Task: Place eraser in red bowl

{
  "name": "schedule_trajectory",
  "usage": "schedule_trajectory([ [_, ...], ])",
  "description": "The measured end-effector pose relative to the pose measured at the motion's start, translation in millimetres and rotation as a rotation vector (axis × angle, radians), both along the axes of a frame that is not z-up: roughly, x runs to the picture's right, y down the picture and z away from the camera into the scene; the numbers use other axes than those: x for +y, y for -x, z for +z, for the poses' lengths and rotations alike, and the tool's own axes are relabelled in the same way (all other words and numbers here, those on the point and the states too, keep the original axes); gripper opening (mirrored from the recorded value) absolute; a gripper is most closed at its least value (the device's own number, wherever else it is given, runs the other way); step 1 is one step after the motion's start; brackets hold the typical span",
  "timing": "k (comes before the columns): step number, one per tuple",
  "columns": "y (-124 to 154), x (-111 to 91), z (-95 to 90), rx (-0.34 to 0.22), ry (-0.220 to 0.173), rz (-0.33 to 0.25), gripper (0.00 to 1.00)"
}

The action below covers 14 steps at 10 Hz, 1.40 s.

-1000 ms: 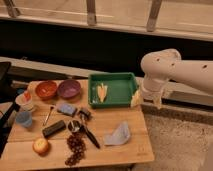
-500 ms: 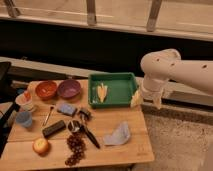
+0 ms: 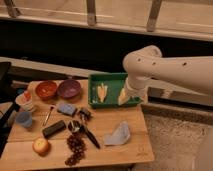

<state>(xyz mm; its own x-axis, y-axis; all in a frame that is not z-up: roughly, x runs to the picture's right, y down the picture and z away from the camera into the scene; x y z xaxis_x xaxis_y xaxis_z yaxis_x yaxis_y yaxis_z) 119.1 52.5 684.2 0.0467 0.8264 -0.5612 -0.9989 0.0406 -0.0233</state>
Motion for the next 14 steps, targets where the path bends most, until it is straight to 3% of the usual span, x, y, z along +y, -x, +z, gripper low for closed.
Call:
schedule_trajectory([
  [4, 85, -17, 8.0, -0.133, -0.058, -0.069, 0.74],
  [9, 81, -16, 9.4, -0.127, -0.064, -0.079, 0.74],
  [12, 120, -13, 24.8, -0.177, -0.072, -0.111, 0.74],
  [14, 161, -12, 40.5, -0.235, -0.070, -0.125, 0.74],
])
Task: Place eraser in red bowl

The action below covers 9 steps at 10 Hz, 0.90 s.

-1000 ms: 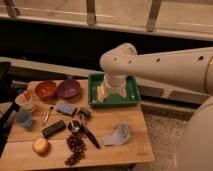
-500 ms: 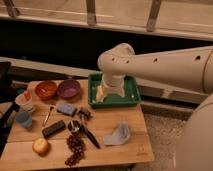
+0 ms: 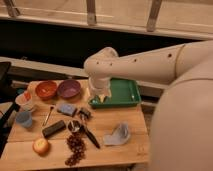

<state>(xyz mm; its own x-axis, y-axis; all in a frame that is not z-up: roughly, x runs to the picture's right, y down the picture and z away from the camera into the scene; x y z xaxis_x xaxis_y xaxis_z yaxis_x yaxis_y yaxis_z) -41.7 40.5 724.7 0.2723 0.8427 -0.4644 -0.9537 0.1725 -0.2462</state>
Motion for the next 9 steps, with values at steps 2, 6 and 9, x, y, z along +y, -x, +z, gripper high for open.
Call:
schedule_trajectory([
  [2, 33, 5, 14.9, -0.055, 0.012, -0.016, 0.74],
  [6, 109, 20, 31.7, -0.168, 0.040, -0.083, 0.74],
  [9, 122, 31, 31.5, -0.194, 0.059, -0.098, 0.74],
])
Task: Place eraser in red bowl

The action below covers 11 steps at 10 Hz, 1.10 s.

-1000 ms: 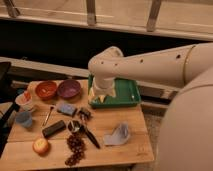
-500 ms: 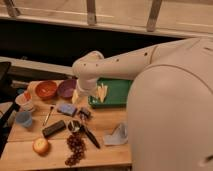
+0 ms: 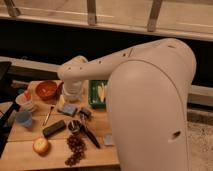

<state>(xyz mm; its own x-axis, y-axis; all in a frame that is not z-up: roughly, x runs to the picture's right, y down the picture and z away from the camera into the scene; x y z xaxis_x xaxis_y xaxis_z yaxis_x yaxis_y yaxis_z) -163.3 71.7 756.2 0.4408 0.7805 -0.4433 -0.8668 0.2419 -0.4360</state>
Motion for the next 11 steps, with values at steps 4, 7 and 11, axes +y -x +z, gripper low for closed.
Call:
schedule_trajectory([
  [4, 0, -1, -0.9, 0.001, -0.002, -0.005, 0.74],
  [7, 22, 22, 2.0, -0.025, 0.022, -0.058, 0.74],
  [11, 48, 46, 9.6, -0.096, 0.058, -0.046, 0.74],
])
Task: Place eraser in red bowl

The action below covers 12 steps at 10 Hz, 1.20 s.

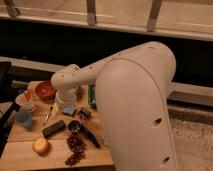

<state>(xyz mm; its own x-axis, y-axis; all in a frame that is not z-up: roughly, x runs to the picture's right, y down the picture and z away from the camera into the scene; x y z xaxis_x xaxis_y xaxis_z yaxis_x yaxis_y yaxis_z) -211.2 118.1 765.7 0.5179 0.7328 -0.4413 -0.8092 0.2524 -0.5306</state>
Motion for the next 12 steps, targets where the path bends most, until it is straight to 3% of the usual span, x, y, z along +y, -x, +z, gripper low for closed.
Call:
schedule_trajectory([
  [4, 40, 42, 15.9, -0.103, 0.072, 0.024, 0.74],
  [7, 56, 67, 28.9, -0.123, 0.111, 0.005, 0.74],
  [12, 50, 67, 33.8, -0.104, 0.119, 0.012, 0.74],
])
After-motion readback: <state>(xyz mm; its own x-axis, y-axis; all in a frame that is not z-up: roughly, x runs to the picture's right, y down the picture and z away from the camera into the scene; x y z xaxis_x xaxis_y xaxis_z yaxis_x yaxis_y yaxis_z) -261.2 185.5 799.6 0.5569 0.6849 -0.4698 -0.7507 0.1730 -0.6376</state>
